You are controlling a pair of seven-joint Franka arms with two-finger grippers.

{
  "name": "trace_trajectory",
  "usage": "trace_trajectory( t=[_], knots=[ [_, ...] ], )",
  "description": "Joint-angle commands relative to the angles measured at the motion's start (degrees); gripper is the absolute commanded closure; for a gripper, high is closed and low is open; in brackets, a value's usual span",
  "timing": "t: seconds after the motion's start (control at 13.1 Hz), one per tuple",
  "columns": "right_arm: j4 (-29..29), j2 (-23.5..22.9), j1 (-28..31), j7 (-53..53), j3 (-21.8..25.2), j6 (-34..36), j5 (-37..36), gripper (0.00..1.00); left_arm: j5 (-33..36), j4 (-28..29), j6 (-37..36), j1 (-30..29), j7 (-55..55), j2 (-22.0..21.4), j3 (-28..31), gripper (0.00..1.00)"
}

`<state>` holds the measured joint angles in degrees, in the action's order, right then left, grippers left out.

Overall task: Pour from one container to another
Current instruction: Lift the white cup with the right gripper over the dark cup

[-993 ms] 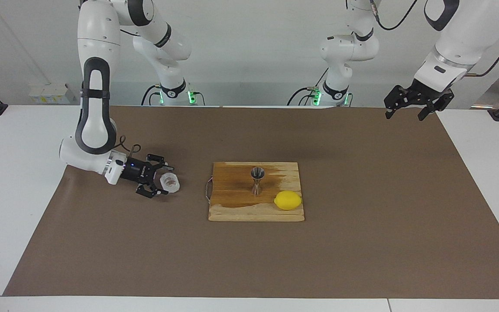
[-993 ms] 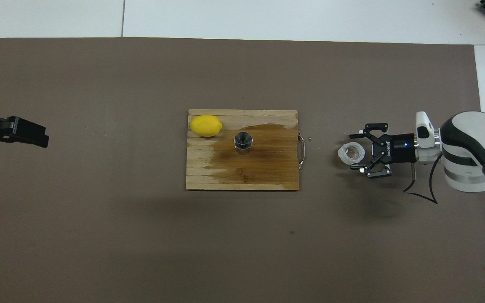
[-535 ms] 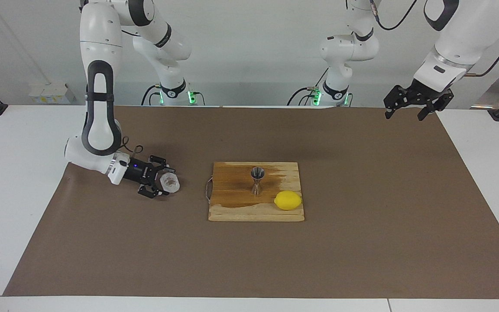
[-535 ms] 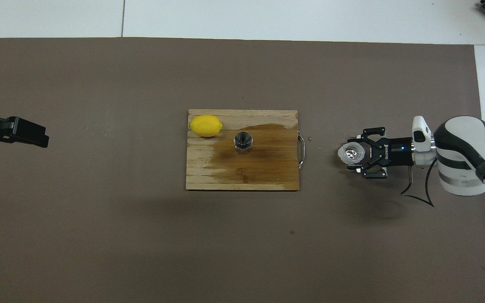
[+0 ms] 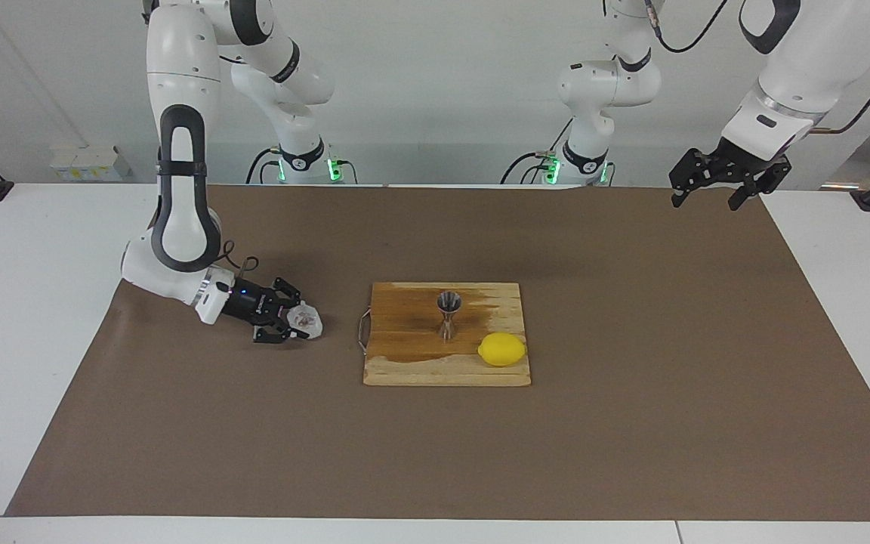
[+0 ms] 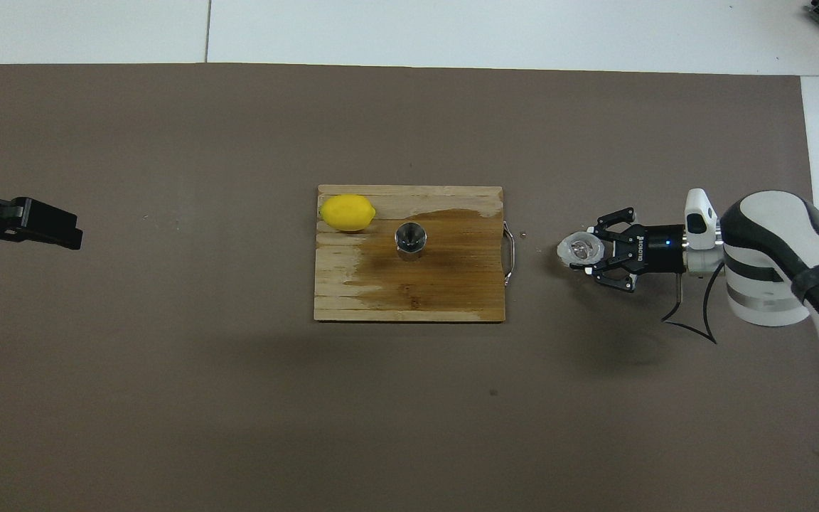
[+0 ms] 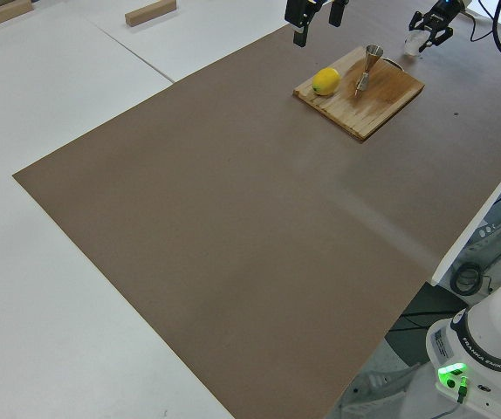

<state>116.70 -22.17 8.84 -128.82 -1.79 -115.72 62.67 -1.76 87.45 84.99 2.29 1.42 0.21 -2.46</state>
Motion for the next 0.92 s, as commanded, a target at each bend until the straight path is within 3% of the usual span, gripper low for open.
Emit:
trace_trajectory(
  t=[0.0,0.23,0.61,0.84],
  knots=[
    [-1.64,2.74,-3.37,7.15,-0.23,-1.35,0.53,0.8,-0.61,0.36,-0.79,-0.18,0.16,-0.74,0.09,0.0],
    [-3.83,5.82,-9.52,21.09,-0.23,-6.09,-5.69,0.8,-0.61,0.36,-0.79,-0.26,0.16,-0.74,0.09,0.0],
    [-13.58,5.56,-17.61,43.17,-0.32,-5.58,-24.05,0.8,-0.61,0.36,-0.79,-0.18,0.16,-0.74,0.09,0.0],
    [-18.33,4.86,-22.09,52.59,-0.32,-3.65,-30.05,0.81,-0.61,0.36,-0.79,-0.18,0.16,-0.74,0.09,0.0]
  ],
)
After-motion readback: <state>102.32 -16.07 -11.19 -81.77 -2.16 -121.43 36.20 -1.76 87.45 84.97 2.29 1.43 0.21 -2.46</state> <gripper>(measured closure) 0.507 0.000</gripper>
